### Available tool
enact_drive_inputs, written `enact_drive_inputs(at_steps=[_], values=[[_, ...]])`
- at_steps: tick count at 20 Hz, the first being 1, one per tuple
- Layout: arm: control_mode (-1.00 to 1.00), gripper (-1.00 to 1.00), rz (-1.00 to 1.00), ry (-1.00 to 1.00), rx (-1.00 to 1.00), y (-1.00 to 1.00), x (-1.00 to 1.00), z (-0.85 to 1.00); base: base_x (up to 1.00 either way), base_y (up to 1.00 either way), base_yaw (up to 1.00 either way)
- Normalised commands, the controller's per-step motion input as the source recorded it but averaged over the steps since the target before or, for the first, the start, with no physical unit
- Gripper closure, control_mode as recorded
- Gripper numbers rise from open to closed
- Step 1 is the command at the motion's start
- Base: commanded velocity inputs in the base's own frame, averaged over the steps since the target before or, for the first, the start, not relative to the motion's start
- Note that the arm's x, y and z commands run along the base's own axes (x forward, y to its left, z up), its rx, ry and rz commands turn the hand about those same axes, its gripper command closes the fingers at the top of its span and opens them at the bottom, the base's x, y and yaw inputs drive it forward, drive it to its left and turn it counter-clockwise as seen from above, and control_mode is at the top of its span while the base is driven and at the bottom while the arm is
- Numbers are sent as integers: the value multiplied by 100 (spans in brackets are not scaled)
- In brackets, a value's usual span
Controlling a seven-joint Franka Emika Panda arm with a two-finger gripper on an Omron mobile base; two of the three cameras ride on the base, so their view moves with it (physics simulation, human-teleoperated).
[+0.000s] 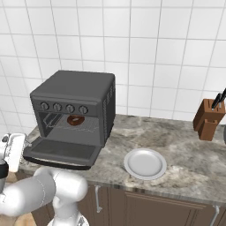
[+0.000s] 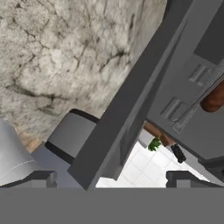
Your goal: Pick up the bagel from the plate, place it on the toaster oven rack, close the door, and set the timer.
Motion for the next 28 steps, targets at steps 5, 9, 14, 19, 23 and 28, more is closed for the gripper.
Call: enact_drive_inputs(at_steps=[5, 9, 14, 19, 23, 28], values=[[-100, -100, 4, 0, -5, 0, 29, 0, 0, 0, 0], [-100, -100, 6, 0, -2, 0, 42, 14, 0, 0, 0], [-100, -100, 5, 0, -1, 0, 49, 29, 0, 0, 0], [-100, -100, 4, 0, -1, 0, 55, 30, 0, 0, 0], [-100, -100, 5, 0, -1, 0, 65, 27, 0, 0, 0], [-100, -100, 7, 0, -3, 0, 75, 11, 0, 0, 0]])
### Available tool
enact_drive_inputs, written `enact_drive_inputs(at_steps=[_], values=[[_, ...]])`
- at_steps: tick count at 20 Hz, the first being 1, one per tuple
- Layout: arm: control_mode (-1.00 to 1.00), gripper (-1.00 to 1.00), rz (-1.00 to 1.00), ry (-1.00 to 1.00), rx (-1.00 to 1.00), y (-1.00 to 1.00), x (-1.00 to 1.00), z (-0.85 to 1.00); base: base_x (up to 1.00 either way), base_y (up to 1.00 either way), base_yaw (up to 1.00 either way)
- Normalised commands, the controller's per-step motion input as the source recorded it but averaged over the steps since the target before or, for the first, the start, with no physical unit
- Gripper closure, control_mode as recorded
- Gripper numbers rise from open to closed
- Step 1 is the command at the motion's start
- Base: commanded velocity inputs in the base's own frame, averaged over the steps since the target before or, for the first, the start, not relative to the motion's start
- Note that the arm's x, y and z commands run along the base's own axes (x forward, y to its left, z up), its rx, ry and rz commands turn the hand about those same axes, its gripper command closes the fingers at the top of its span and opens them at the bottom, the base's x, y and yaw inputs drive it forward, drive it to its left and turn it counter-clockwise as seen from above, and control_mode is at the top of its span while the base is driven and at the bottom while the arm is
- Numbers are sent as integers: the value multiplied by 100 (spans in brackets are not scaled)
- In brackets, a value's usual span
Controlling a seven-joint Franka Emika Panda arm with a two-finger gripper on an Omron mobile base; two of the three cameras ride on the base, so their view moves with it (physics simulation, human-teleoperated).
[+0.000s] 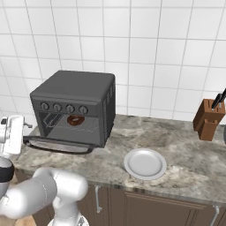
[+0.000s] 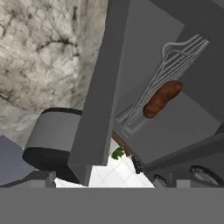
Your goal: Pick up the bagel from the plate, place it on the toaster oven rack, close the door, and set the timer.
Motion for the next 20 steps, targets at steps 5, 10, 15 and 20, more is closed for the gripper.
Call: enact_drive_inputs(at_steps=[5, 10, 15, 20], values=[[-100, -100, 11, 0, -5, 0, 81, 2, 0, 0, 0], [-100, -100, 17, 1, -6, 0, 83, 0, 0, 0, 0], [-100, -100, 24, 4, -11, 0, 79, -17, 0, 0, 0], [-100, -100, 32, 7, -12, 0, 73, -38, 0, 0, 0]])
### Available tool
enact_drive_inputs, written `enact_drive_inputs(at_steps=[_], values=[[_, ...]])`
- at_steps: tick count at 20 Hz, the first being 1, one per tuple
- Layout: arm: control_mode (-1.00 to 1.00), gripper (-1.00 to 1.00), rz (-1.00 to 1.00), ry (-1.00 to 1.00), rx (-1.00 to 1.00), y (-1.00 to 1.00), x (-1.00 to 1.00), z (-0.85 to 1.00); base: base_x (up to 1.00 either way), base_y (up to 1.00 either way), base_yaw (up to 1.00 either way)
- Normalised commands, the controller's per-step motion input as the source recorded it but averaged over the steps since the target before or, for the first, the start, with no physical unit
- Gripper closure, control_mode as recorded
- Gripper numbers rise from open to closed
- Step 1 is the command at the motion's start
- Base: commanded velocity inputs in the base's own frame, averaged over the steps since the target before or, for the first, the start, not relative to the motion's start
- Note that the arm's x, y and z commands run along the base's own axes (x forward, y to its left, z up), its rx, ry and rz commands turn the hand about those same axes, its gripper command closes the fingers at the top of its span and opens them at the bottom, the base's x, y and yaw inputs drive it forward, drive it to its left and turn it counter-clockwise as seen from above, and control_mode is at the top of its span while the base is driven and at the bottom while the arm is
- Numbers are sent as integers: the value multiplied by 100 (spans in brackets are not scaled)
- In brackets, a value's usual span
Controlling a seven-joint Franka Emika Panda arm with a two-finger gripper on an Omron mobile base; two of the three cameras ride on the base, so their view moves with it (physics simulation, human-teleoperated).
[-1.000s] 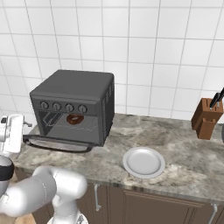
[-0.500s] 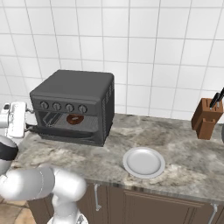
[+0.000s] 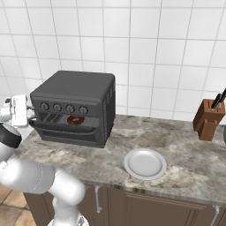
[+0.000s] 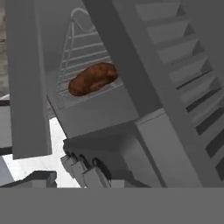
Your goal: Pick up the bagel from the plate, place it on the toaster oven rack, close the door, and set the timer.
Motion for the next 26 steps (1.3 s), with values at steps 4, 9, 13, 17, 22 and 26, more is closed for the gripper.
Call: enact_drive_inputs(at_steps=[4, 9, 13, 17, 22, 26], values=[[-100, -100, 42, 8, -14, -2, 63, -55, 0, 0, 0], [-100, -100, 44, 9, -12, -6, 53, -50, 0, 0, 0], [-100, -100, 47, -1, -5, -1, -2, 0, 0, 0, 0], [-100, -100, 44, -3, 0, -7, -20, 19, 0, 0, 0], [-100, -100, 41, 1, -1, -28, -2, 2, 0, 0, 0], [-100, -100, 38, 14, -3, -65, -6, -23, 0, 0, 0]])
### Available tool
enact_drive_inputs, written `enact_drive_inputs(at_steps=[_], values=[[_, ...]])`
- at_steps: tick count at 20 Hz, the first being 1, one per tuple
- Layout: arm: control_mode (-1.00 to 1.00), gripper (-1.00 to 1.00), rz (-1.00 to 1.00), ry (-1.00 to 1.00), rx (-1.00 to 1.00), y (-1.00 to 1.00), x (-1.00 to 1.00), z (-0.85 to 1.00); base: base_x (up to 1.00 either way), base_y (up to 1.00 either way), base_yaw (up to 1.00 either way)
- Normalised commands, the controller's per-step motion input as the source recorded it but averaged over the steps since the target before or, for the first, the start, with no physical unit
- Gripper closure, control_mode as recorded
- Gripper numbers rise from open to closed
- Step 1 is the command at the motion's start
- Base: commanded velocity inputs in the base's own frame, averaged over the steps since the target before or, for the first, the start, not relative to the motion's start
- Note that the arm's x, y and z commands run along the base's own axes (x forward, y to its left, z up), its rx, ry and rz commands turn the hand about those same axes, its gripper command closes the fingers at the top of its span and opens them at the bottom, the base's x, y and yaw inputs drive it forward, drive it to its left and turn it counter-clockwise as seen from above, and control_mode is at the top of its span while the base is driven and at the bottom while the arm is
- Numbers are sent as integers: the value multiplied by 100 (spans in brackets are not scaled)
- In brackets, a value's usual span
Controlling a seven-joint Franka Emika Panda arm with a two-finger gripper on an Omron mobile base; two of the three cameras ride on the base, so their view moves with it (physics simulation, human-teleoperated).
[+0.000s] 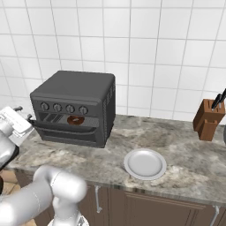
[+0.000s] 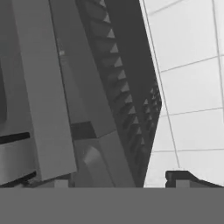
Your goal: Pick up the bagel from the plate, place it on the toaster oven rack, close the door, and set the timer.
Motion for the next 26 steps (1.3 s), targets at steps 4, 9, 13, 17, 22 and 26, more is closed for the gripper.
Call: enact_drive_inputs(at_steps=[4, 9, 13, 17, 22, 26], values=[[-100, -100, 38, 19, -2, -42, -9, -39, 0, 0, 0], [-100, -100, 32, 4, 0, -6, -14, -9, 0, 0, 0], [-100, -100, 24, 2, 0, 0, -1, 0, 0, 0, 0], [-100, -100, 21, 0, 0, 0, 0, 0, 0, 0, 0], [-100, -100, 23, 5, 0, 0, 52, -15, 0, 0, 0], [-100, -100, 40, 0, 0, -27, 49, -40, 0, 0, 0]])
